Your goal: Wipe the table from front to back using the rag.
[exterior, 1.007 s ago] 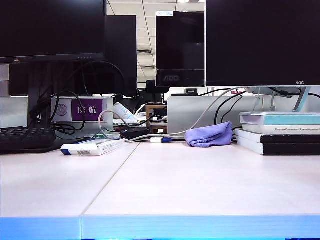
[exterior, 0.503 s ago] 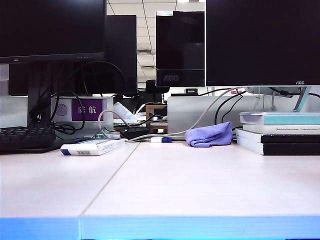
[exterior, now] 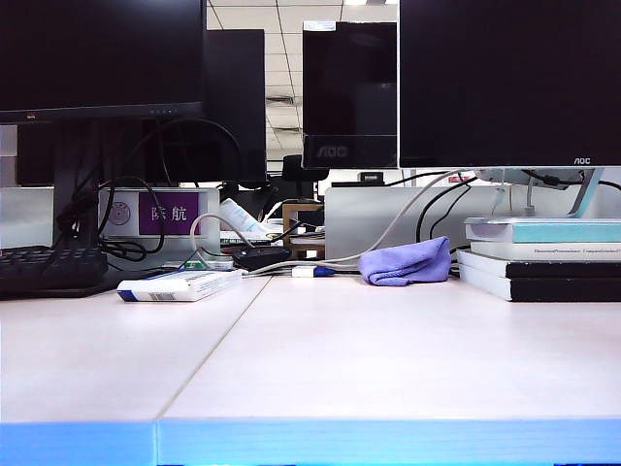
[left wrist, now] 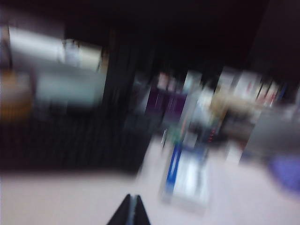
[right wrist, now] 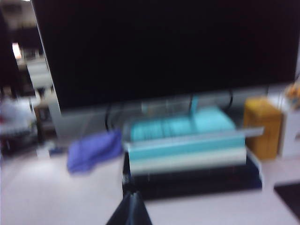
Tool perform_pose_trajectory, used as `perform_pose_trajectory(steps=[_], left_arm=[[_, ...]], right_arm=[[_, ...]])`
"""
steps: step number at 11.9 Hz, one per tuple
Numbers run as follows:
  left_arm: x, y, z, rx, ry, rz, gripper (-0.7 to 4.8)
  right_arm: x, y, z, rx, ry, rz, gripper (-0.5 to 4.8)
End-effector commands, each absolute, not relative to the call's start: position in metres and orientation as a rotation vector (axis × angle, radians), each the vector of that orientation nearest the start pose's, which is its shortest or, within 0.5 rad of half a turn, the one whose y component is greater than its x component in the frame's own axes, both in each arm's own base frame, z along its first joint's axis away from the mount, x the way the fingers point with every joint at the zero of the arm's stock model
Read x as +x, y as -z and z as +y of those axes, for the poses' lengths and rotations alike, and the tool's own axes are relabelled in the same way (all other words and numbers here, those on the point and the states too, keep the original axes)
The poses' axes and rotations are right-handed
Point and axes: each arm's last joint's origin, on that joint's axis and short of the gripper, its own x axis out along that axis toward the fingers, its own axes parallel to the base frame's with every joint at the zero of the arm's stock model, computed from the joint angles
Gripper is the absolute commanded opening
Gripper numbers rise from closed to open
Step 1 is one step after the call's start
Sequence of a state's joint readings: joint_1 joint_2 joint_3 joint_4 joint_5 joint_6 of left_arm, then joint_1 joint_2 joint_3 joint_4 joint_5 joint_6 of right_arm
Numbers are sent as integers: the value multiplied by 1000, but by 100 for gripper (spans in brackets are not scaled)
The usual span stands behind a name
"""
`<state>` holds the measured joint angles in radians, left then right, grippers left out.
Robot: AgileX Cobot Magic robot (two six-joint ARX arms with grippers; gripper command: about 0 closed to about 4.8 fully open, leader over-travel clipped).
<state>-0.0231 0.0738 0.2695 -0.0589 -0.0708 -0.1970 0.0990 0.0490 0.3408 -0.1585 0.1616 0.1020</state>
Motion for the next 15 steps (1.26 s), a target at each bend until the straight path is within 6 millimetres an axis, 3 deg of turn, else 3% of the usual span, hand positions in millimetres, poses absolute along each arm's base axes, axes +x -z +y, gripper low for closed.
perform_pose_trajectory(steps=[1, 5, 7, 11, 13, 15], left_arm=[[83, -283, 0, -161, -34, -176, -5], [105, -355, -2, -116, 28, -165, -5], [132, -394, -11, -111, 155, -111, -5], [166, -425, -43, -103, 408, -12, -5], [179, -428, -65, -50, 505, 72, -5], [184, -426, -73, -42, 531, 150, -5]], right_arm=[[67, -290, 2, 129, 54, -149, -1], [79, -348, 4, 120, 12, -124, -1], [98, -377, 9, 106, -87, -98, -2], [134, -398, 21, 89, -185, -41, -1], [159, -399, 45, 75, -298, 26, -1], [174, -396, 68, 64, -383, 77, -1]])
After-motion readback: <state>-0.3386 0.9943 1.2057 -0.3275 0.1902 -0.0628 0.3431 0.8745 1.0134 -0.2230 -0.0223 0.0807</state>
